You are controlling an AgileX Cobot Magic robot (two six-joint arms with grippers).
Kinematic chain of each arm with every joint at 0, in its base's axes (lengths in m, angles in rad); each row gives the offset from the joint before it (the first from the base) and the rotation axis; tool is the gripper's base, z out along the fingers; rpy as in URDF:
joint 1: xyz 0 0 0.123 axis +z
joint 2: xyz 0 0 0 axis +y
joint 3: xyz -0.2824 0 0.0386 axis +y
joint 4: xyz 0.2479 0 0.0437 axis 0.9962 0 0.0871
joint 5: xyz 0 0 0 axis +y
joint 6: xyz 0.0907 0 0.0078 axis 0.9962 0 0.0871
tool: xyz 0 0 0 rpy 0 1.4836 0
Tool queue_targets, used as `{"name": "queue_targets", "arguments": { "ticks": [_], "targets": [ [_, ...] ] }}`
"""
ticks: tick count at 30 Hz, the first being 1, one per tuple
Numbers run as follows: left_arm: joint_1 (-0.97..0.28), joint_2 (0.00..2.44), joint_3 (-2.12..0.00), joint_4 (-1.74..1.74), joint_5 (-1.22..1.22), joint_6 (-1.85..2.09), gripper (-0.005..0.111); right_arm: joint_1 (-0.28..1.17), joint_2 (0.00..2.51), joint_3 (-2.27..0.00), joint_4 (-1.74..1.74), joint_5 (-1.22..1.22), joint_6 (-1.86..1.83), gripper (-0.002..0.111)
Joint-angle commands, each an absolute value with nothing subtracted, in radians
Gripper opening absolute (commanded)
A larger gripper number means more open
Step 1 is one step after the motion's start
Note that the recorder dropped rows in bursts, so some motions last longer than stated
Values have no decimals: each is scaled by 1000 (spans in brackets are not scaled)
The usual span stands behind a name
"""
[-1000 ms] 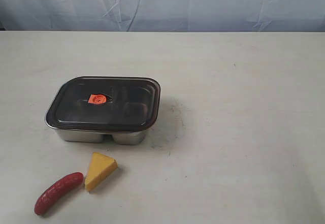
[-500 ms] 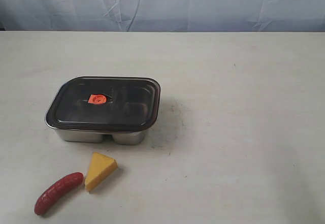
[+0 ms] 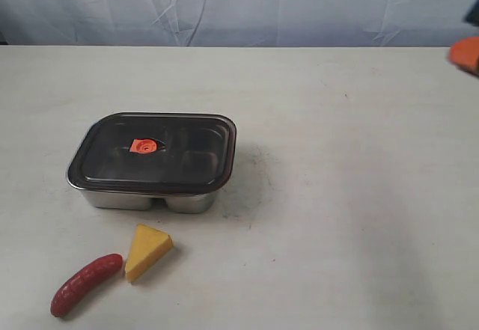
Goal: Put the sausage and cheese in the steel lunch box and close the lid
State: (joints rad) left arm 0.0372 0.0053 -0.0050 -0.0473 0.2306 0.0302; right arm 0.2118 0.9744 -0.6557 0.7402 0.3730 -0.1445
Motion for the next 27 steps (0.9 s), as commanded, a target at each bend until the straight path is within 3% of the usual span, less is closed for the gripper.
{"name": "queue_targets", "arguments": {
  "ticks": [1,11,27],
  "targets": [
    [37,0,0,-47,230,30,0,304,1362,-790,1101,493,-538,56],
    [37,0,0,-47,230,30,0,391,1908,-927,1733,814,-1011,57],
    [37,0,0,-47,230,30,0,497,2012,-933,1744,812,-1074,57]
  ]
}}
